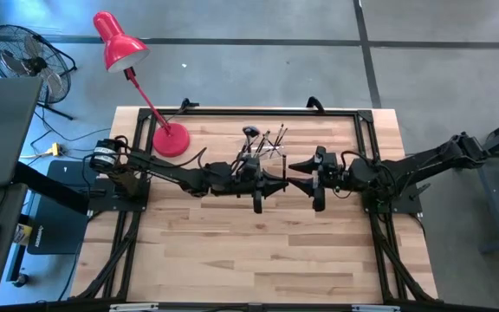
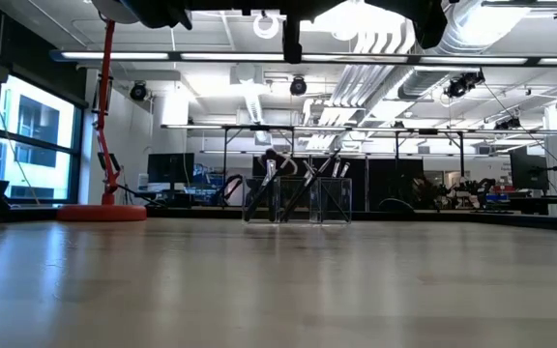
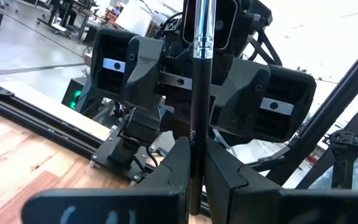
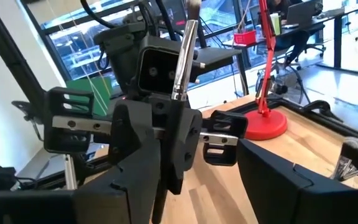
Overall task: Put items in baskets/containers
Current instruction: Put the foundation brush into the transparent organizer
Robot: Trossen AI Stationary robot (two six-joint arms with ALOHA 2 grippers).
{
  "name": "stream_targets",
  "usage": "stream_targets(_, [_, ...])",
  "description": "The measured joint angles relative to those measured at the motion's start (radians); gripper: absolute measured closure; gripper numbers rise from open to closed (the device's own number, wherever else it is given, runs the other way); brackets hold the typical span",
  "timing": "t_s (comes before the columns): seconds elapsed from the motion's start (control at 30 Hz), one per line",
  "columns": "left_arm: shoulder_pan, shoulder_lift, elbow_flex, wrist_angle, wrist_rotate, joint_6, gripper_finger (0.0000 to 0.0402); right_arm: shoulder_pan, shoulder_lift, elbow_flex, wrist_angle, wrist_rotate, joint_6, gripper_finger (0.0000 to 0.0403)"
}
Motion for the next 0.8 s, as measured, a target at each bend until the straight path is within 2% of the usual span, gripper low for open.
stream_targets(0.37, [0.000, 0.000, 0.000, -0.026, 0.001, 0.000, 0.0385, -0.031, 0.008, 0.000, 0.035, -0.013, 0.033, 0.0189])
stream_targets(0.53, [0.000, 0.000, 0.001, -0.039, 0.019, -0.001, 0.0385, -0.071, 0.018, 0.000, 0.039, -0.083, 0.057, 0.0190])
stream_targets(0.8, [0.000, 0.000, 0.001, -0.101, 0.026, -0.003, 0.0385, -0.099, 0.028, 0.000, 0.045, -0.131, 0.057, 0.0192])
